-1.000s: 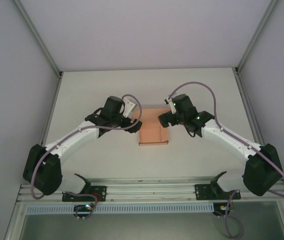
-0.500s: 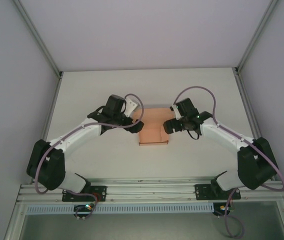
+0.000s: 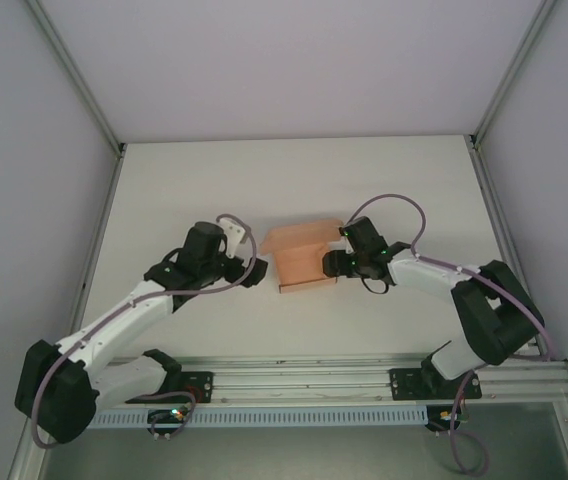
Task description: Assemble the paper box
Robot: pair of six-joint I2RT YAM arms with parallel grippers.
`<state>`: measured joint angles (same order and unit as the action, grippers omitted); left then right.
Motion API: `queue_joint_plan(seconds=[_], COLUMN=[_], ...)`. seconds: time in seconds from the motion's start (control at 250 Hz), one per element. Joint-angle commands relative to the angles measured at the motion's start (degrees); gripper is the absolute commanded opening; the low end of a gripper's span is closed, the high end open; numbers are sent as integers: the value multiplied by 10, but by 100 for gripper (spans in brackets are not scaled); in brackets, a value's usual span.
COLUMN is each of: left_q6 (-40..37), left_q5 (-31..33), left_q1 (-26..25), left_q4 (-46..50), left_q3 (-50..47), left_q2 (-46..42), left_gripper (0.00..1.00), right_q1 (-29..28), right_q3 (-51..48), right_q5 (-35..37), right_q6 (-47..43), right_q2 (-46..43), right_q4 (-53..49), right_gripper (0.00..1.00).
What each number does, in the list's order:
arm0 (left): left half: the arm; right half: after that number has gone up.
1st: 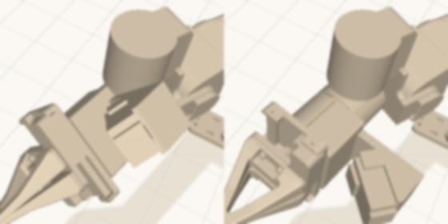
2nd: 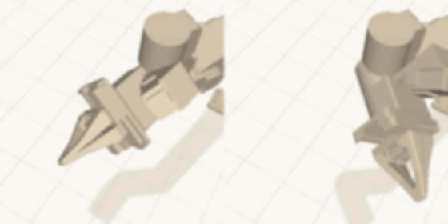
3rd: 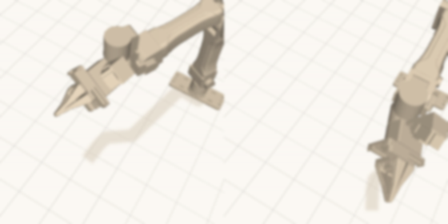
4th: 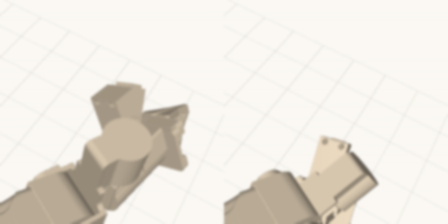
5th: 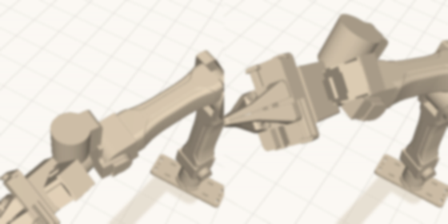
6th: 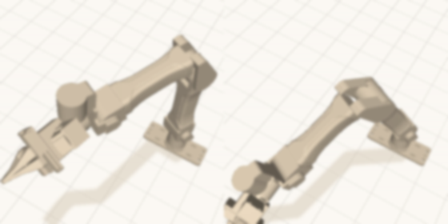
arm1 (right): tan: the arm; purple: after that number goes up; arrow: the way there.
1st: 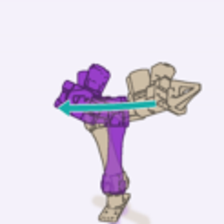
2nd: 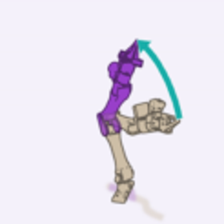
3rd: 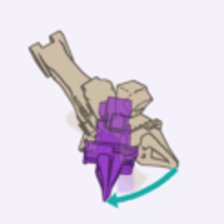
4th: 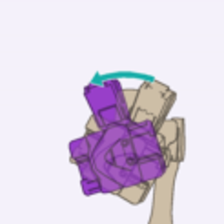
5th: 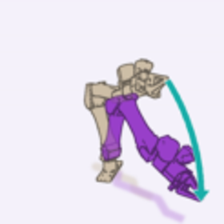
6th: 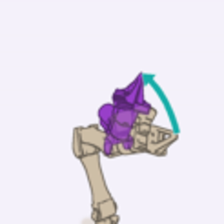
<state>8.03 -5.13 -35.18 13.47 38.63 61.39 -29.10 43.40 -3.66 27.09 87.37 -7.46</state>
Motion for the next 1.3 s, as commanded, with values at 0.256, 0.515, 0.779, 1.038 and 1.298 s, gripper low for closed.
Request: queue_joint_plan(seconds=[0.256, 0.515, 0.779, 1.038, 1.298], left_q6=[29, 40, 107, 127, 87], left_q5=[34, 45, 40, -157, -198], left_q1=[2, 4, 47, 66, 22], left_q4=[-9, -5, -23, -240, -285], left_q3=[-27, -28, -43, -76, 18], left_q2=[-50, -54, -46, -3, 70], left_gripper=[100, 100, 100, 100, 100], right_q1=[-17, -31, -33, -37, -70], right_q3=[5, 10, -20, 6, 13], right_q5=[24, 83, 30, -138, -219], right_q6=[39, 24, 21, 11, 0], right_q2=[57, 83, 11, -122, -116], right_q4=[21, 5, 109, 166, 187], right_gripper=[23, 0, 0, 0, 0])
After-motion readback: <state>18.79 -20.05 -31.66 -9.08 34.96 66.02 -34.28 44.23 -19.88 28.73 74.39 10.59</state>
